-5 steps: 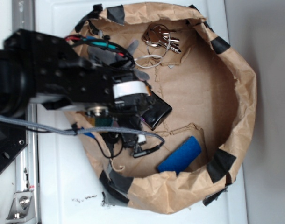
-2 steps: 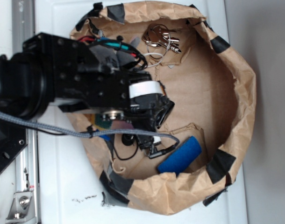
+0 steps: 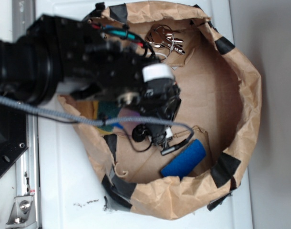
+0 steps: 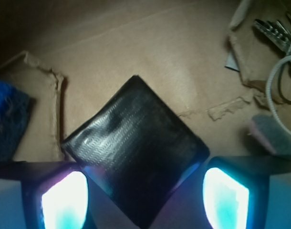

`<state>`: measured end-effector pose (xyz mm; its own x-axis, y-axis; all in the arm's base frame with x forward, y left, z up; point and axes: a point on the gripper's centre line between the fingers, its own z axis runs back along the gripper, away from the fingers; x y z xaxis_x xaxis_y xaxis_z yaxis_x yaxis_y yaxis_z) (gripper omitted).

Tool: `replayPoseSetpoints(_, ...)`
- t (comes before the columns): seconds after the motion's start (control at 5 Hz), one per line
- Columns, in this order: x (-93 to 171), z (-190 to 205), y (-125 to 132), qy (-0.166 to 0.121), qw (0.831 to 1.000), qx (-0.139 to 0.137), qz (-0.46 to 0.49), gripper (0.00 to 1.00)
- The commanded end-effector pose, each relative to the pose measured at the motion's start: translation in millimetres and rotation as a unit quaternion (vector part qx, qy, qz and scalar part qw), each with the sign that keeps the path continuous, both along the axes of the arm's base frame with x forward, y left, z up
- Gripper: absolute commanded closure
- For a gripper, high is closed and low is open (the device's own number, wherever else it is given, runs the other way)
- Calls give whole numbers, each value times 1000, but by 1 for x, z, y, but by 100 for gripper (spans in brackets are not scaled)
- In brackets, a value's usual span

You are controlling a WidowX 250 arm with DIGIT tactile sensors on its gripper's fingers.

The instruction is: Grab the black box.

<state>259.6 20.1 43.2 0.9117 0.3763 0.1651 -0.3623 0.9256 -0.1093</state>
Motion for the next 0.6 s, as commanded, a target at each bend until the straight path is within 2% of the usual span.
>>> replayPoseSetpoints(0.0,8,38,27,-14,1000,-17,7,0)
replayPoseSetpoints(0.2,10,39,25,-11,1000,-18,16,0)
replayPoseSetpoints(0.4,11,28,24,-22,999,7,22,0)
